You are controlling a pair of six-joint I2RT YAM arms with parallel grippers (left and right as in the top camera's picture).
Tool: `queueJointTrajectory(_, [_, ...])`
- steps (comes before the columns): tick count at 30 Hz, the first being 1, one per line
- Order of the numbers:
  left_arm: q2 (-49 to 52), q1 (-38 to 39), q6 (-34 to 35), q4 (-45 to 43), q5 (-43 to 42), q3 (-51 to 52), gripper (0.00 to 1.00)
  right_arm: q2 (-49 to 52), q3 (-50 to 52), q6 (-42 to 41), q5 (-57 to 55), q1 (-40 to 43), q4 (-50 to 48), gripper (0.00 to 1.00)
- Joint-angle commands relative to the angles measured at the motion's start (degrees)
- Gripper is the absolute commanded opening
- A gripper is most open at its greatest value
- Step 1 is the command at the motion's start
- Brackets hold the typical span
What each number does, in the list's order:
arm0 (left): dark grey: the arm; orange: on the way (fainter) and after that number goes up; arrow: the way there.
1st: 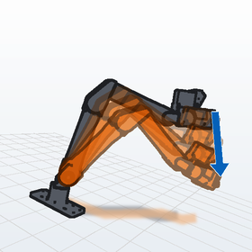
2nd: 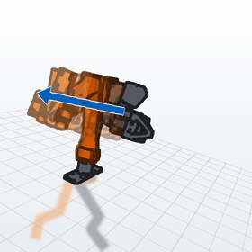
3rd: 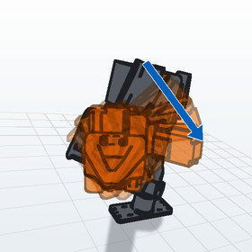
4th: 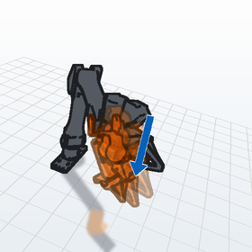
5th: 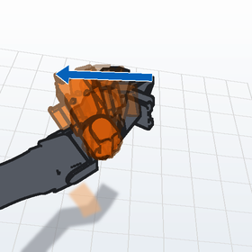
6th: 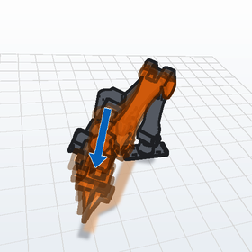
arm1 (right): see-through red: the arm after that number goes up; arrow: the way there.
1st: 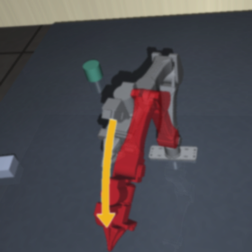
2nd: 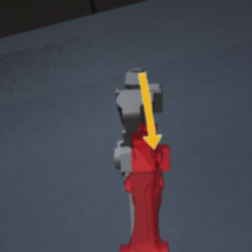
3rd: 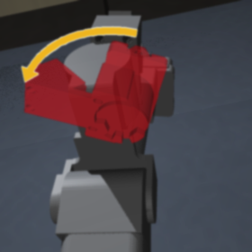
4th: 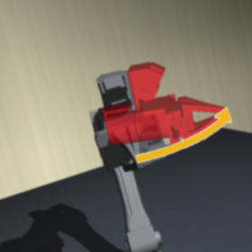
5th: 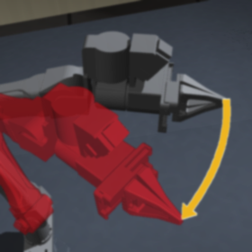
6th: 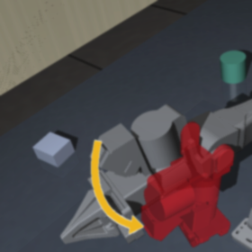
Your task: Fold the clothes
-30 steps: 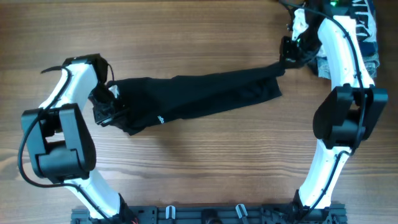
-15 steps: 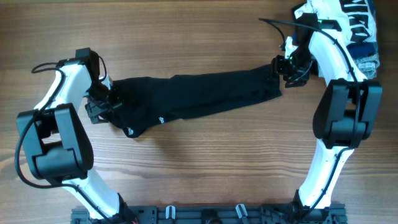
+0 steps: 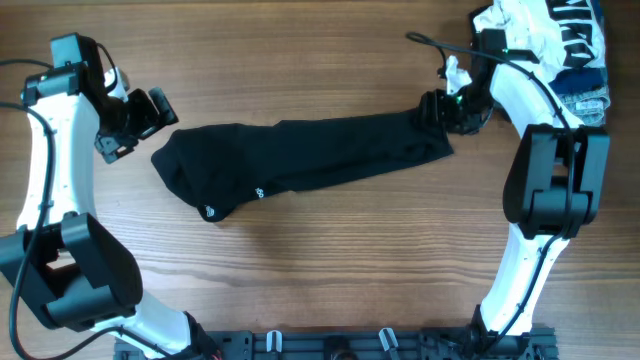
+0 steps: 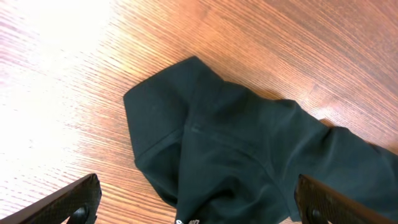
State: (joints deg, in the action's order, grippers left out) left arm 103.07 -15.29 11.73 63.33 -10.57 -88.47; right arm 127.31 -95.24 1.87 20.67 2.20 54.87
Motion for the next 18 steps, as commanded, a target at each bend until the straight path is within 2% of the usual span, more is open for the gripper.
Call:
queueJointTrajectory(1, [-0.2,-0.7,0.7,0.3,-0.5,-0.5,1.00,0.8,4.7,0.9,2.1,-0.1,-0.3,0.75])
queueJointTrajectory(3, [-0.2,-0.7,0.7,0.4,-0.5,-0.5,1.00,0.8,7.0,-2.7,-1.3,-0.1,-0.5,0.70])
queueJointTrajectory(4, [-0.2,-0.7,0.7,0.5,-0.5,-0.5,1.00,0.8,8.0,-6.7,-4.7,-0.1,-1.0,0.62])
queueJointTrajectory(5, [-0.2,-0.7,0.7,0.5,-0.5,-0.5,1.00,0.8,8.4,-8.1,-6.1,-0.1,-1.6,0.41])
queueJointTrajectory(6, [-0.2,-0.7,0.7,0.5,-0.5,-0.5,1.00,0.8,8.5,-8.3,-6.3,-0.1,-2.1,0.25])
queueJointTrajectory(8, [-0.2,-0.7,0.7,0.5,-0.5,-0.5,1.00,0.7,8.2,-9.6,-6.3,0.1,-3.3,0.15])
queueJointTrajectory(10, [-0.2,-0.7,0.7,0.5,-0.5,-0.5,1.00,0.7,6.6,-10.8,-6.3,1.1,-3.4,0.10])
queueJointTrajectory(11, [-0.2,-0.7,0.7,0.5,-0.5,-0.5,1.00,0.7,5.5,-11.1,-6.3,2.0,-3.0,0.04])
queueJointTrajectory(15, [-0.2,-0.7,0.7,0.5,-0.4,-0.5,1.00,0.7,-2.2,-10.8,-5.0,7.8,2.9,0.04])
queueJointTrajectory(18, [-0.2,-0.7,0.7,0.5,-0.5,-0.5,1.00,0.6,-8.0,-7.3,-1.3,10.8,7.8,0.04])
